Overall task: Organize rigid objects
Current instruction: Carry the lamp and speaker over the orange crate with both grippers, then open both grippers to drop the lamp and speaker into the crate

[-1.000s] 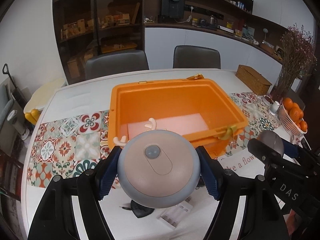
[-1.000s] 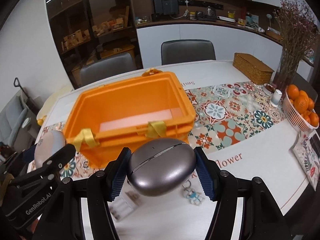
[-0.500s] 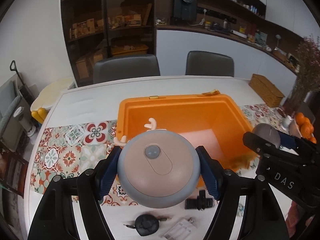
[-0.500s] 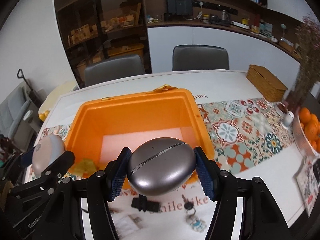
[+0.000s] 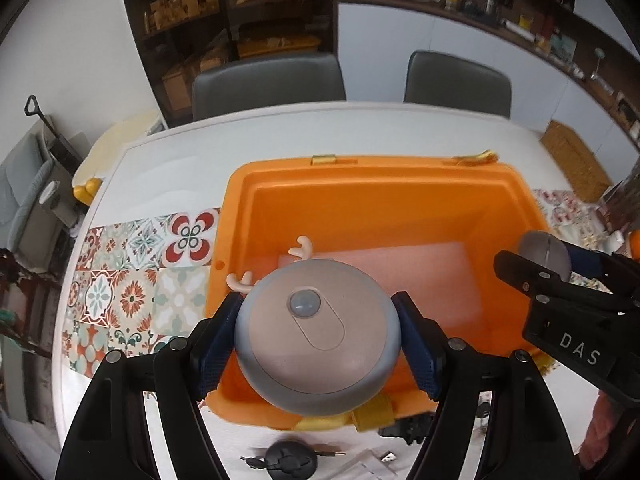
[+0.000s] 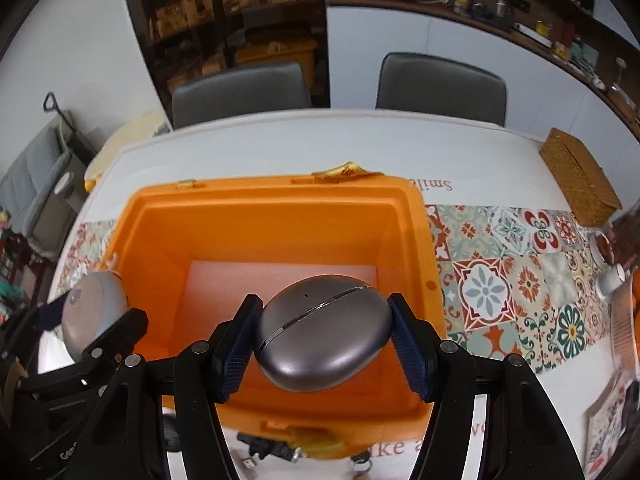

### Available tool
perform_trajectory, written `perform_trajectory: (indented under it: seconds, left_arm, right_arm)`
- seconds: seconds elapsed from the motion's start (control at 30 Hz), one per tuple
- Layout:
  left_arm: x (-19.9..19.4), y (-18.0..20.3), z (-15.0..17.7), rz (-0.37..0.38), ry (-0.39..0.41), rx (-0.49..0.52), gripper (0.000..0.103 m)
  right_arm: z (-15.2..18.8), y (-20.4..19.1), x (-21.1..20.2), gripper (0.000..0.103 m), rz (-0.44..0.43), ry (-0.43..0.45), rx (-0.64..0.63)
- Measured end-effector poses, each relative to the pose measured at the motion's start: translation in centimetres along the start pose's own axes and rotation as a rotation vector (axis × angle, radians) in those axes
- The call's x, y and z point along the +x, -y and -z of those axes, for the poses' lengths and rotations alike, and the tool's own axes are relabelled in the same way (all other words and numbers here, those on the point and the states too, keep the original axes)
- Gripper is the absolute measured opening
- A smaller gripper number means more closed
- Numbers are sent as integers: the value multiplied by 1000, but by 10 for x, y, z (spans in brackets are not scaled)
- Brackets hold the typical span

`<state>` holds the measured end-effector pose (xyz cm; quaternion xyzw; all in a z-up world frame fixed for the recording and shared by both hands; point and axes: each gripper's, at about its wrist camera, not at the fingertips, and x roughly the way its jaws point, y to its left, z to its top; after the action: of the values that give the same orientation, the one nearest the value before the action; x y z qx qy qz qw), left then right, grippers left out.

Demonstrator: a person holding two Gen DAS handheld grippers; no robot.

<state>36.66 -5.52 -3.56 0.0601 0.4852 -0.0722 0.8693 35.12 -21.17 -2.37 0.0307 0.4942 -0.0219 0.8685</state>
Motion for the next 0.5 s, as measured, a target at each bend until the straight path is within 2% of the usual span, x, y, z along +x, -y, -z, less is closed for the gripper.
perform_trajectory:
  seconds: [0.27, 0.5]
  left_arm:
    - [22, 3, -3, -24, -89, -5, 75]
    - [23, 7, -6, -53, -95, 5, 81]
  right_arm:
    - [2, 4, 35, 64, -22, -128, -12]
    - [5, 9, 44, 64, -19, -151, -2]
